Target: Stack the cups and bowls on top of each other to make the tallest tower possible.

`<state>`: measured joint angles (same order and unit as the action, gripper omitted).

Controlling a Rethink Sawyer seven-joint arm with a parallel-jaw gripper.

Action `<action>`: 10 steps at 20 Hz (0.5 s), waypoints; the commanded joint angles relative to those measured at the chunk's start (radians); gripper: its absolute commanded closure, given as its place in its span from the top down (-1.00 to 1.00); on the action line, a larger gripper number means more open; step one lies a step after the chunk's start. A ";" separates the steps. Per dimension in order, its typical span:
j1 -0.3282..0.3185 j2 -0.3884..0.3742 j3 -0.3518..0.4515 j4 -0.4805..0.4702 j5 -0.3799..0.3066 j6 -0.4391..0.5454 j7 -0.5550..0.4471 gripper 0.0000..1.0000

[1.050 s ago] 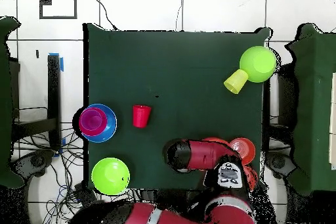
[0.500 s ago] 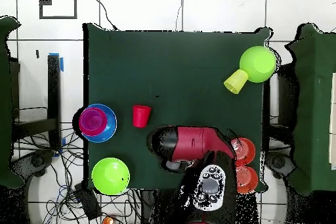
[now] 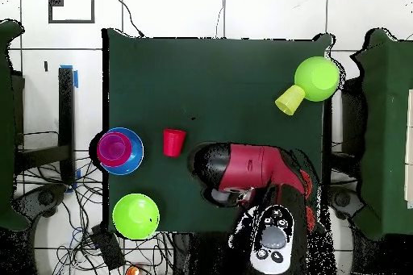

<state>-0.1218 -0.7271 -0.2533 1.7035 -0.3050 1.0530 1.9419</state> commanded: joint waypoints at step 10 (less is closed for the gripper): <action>-0.162 0.074 0.099 0.016 -0.198 -0.090 -0.213 -1.00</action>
<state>-0.1982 -0.7278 -0.2402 1.6803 -0.3709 1.0684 1.9419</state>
